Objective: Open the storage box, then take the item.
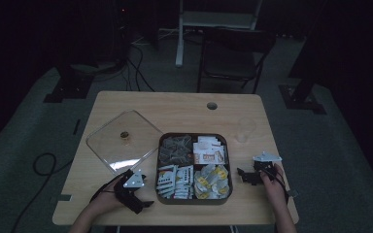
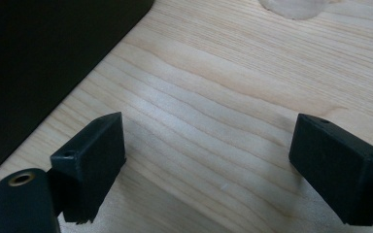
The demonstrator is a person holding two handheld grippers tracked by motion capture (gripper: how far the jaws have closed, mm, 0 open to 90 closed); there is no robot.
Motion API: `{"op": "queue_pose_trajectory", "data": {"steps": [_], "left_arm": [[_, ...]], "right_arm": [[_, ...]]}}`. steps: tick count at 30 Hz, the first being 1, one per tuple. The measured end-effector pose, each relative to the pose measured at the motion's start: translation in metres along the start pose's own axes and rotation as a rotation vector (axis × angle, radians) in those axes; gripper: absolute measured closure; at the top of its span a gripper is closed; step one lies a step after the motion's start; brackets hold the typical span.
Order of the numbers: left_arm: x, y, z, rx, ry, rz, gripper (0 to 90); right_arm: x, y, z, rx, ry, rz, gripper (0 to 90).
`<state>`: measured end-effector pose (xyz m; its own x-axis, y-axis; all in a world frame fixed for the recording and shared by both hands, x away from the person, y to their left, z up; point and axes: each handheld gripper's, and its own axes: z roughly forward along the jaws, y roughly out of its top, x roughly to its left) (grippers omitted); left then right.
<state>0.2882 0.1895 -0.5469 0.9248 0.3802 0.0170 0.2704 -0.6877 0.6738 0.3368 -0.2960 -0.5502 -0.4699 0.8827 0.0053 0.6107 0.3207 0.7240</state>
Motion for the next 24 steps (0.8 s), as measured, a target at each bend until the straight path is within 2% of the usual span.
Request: {"op": "queue_pose_trajectory", "data": {"steps": [7, 24], "left_arm": [[-0.0045, 0.0009, 0.0008, -0.001, 0.038, -0.04, 0.4], [-0.0053, 0.0004, 0.0006, -0.003, 0.042, -0.045, 0.3]], "right_arm": [[0.0005, 0.0002, 0.0002, 0.001, -0.004, 0.004, 11.7], [0.0043, 0.0016, 0.0018, 0.0, -0.001, -0.002, 11.4]]}}
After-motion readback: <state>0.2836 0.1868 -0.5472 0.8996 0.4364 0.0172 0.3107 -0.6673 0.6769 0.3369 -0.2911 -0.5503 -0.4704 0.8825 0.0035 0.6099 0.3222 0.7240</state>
